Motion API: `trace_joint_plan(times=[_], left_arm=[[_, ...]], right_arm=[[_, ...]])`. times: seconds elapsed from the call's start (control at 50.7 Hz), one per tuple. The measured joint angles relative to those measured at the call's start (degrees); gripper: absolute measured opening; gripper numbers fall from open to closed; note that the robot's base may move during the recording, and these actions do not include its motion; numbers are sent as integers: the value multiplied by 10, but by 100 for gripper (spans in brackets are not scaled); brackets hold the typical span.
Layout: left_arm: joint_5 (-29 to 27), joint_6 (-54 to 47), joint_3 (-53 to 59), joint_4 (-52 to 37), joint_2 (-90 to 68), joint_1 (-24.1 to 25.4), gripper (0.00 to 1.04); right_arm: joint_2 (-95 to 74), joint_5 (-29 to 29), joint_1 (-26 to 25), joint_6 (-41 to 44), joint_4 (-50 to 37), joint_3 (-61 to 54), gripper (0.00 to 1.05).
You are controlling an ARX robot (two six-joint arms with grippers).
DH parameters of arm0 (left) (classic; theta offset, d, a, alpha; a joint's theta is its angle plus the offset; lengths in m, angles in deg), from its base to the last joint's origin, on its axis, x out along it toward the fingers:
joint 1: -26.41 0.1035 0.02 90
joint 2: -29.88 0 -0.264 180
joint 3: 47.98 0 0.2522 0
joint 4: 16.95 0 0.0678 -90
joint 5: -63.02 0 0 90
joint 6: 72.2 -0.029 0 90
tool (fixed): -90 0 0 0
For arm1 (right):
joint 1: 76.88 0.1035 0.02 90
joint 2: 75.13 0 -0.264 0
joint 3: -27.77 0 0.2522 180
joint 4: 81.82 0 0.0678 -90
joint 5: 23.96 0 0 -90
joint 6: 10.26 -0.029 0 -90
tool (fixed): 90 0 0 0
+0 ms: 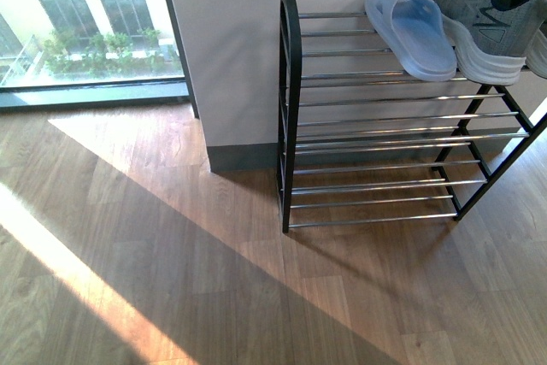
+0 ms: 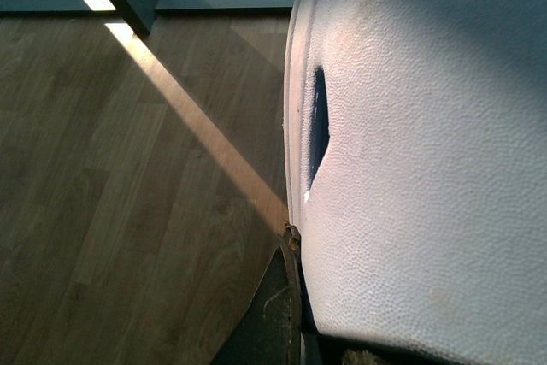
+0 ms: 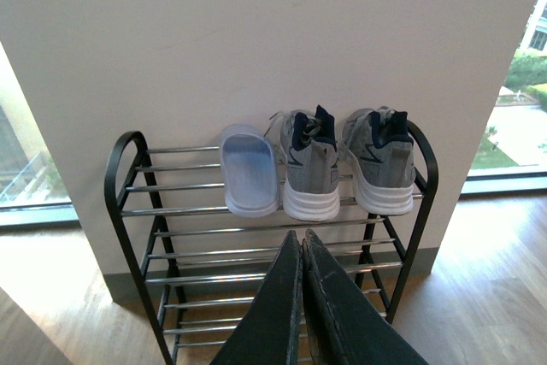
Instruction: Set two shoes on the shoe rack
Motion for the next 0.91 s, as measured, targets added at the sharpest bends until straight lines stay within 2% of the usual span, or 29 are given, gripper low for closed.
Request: trace_joint_plan(times=[0.493, 0.591, 0.788, 0.906], left_arm=[[0, 0, 0, 0, 0, 0, 2], [0, 0, 0, 0, 0, 0, 2], [0, 0, 0, 0, 0, 0, 2], [0, 0, 0, 0, 0, 0, 2]], right_arm=[[95, 0, 0, 0, 95, 0, 1], [177, 0, 0, 0, 187, 0, 1], [189, 0, 0, 0, 192, 0, 1], [189, 0, 0, 0, 192, 0, 17]])
